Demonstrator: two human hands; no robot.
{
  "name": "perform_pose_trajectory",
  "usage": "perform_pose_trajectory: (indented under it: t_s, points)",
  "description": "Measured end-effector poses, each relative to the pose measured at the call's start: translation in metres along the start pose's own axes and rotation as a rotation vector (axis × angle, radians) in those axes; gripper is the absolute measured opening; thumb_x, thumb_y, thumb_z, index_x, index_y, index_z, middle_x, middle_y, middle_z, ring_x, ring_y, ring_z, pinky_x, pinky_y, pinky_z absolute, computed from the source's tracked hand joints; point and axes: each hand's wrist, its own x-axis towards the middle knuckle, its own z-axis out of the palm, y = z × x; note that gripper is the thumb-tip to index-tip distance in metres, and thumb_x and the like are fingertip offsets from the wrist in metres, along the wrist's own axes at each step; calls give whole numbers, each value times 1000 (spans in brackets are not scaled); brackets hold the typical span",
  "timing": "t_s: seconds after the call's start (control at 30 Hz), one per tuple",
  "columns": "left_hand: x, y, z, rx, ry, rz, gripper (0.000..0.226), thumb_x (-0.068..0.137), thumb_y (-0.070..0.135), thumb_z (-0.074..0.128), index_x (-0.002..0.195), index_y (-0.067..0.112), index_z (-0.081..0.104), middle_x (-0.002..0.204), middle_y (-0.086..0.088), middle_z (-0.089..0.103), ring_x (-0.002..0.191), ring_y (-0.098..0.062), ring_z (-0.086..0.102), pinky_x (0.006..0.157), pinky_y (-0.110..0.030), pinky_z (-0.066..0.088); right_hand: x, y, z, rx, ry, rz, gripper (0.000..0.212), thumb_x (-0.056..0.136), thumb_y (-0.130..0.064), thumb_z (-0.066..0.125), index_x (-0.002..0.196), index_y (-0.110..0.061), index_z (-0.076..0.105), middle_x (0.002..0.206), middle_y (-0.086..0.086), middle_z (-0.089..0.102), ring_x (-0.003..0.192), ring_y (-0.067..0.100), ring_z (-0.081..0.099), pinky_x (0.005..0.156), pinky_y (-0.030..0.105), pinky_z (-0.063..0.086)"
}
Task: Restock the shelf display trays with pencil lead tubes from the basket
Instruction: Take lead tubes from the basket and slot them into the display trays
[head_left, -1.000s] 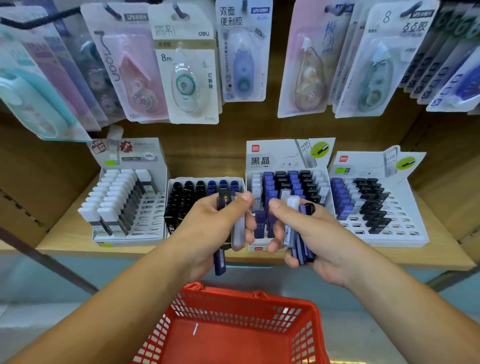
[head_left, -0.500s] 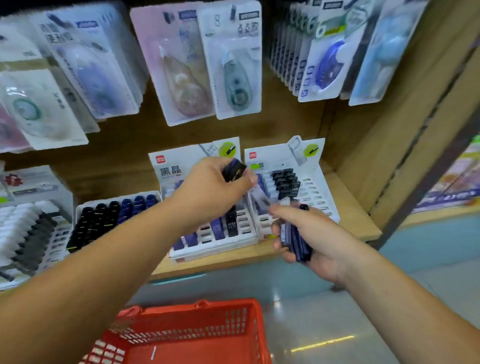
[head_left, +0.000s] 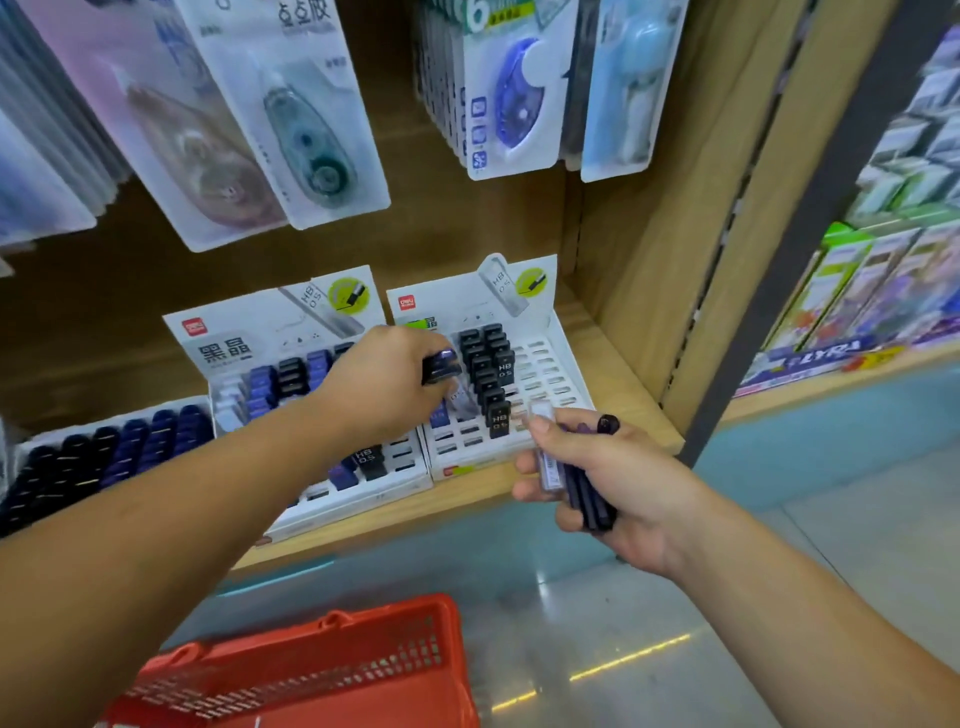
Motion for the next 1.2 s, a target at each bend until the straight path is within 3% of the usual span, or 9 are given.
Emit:
perform_pose_trajectory:
  t_s: [0.2, 0.43, 0.53, 0.63, 0.77, 0.9, 1.0, 1.1, 1.2]
  points:
    - [6, 8, -2, 116, -97, 71, 8, 91, 24, 71, 83, 22, 71, 84, 4, 67, 81, -21, 63, 71, -39, 56, 2, -5, 5, 22, -78, -30, 26, 103, -5, 58, 128, -11, 60, 97, 17, 76, 78, 31, 75, 42, 25, 38]
    - [8, 11, 6, 116, -86, 65, 11, 89, 22, 69, 79, 19, 69, 81, 0, 61, 77, -24, 60, 72, -44, 57, 0, -5, 11, -113, -17, -119, 27, 97, -22, 72, 120, -15, 59, 88, 16, 77, 52, 27, 61, 44, 25, 38]
    - [3, 27, -4, -185, 105, -69, 23, 94, 34, 73, 87, 12, 72, 73, -5, 67, 66, -18, 62, 62, -30, 54, 5, -1, 12, -157, 90, -212, 19, 93, -16, 76, 106, -13, 62, 84, 16, 75, 47, 25, 55, 44, 26, 38]
    - [-6, 48, -20, -553, -104, -267, 34, 94, 42, 74, 84, 10, 72, 66, -10, 68, 51, -13, 54, 49, -23, 45, 10, 1, 16, -241, 171, -330, 18, 87, -13, 81, 91, -18, 64, 68, 10, 63, 45, 22, 50, 42, 27, 37]
    - [-11, 52, -29, -637, -181, -328, 16, 95, 23, 75, 95, 7, 75, 64, -8, 70, 51, -9, 57, 46, -23, 44, 8, -2, 24, -225, 128, -342, 19, 84, -18, 85, 92, -20, 68, 69, 3, 64, 45, 20, 47, 42, 26, 38]
    - [-9, 33, -38, -476, -45, -271, 14, 87, 27, 84, 94, 20, 74, 76, -5, 75, 64, -15, 69, 62, -34, 59, 12, -6, 19, 78, 71, -113, 21, 96, -10, 72, 115, -18, 67, 91, 12, 74, 52, 18, 51, 46, 28, 41]
    - [-10, 25, -30, -332, -11, -177, 14, 87, 32, 84, 91, 24, 73, 81, 3, 74, 76, -15, 72, 73, -34, 61, 15, -3, 17, 139, 28, -23, 16, 96, 5, 64, 112, -1, 63, 102, 19, 74, 58, 17, 59, 46, 27, 43]
    - [-11, 19, -22, -300, 35, -146, 15, 87, 32, 84, 90, 25, 71, 81, 5, 72, 76, -13, 70, 71, -33, 59, 13, -2, 14, 128, 25, -4, 15, 100, -3, 62, 115, 1, 62, 106, 19, 78, 64, 20, 70, 51, 28, 52]
    - [-11, 12, -14, -177, -9, -92, 20, 88, 32, 82, 81, 22, 66, 71, 2, 66, 68, -16, 63, 61, -30, 50, 10, -4, 9, 178, -47, 31, 17, 102, -15, 64, 119, -16, 64, 103, 10, 79, 60, 20, 66, 49, 28, 52]
